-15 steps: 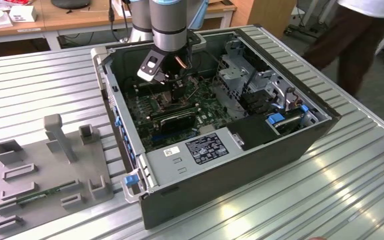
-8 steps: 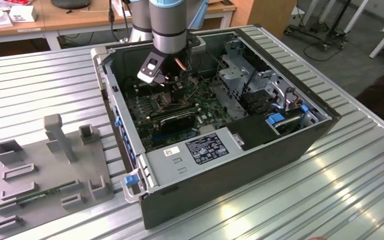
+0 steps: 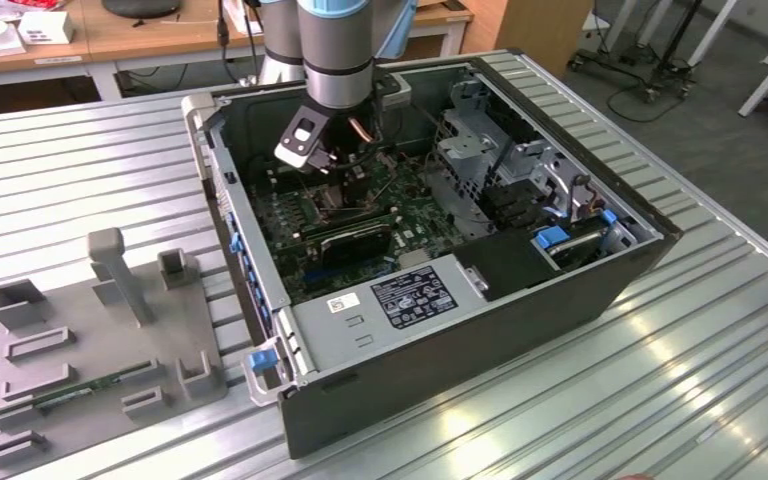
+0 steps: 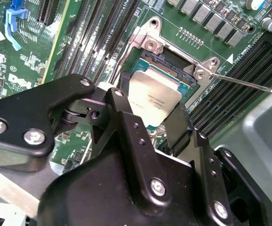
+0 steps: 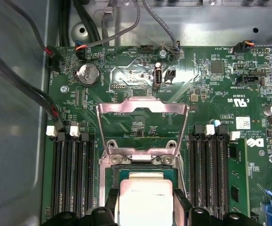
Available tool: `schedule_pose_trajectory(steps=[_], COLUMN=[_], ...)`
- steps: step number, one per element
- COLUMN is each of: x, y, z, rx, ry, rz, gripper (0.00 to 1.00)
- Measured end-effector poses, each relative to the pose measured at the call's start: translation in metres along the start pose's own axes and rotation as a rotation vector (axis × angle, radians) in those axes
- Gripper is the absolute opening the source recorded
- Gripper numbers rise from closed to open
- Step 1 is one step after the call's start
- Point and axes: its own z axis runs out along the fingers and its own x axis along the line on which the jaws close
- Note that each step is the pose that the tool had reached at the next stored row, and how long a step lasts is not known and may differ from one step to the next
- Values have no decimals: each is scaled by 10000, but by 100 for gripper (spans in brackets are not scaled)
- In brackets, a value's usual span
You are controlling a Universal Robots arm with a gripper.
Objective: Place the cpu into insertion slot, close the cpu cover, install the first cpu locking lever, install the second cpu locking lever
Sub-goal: 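Place the cpu into insertion slot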
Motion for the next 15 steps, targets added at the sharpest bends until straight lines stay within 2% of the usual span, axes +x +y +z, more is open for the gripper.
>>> schedule_pose_trajectory(steps=[15], x=[6], y=[-4], z=[32], rx=[0], ry=[0], rz=[1], gripper=[54])
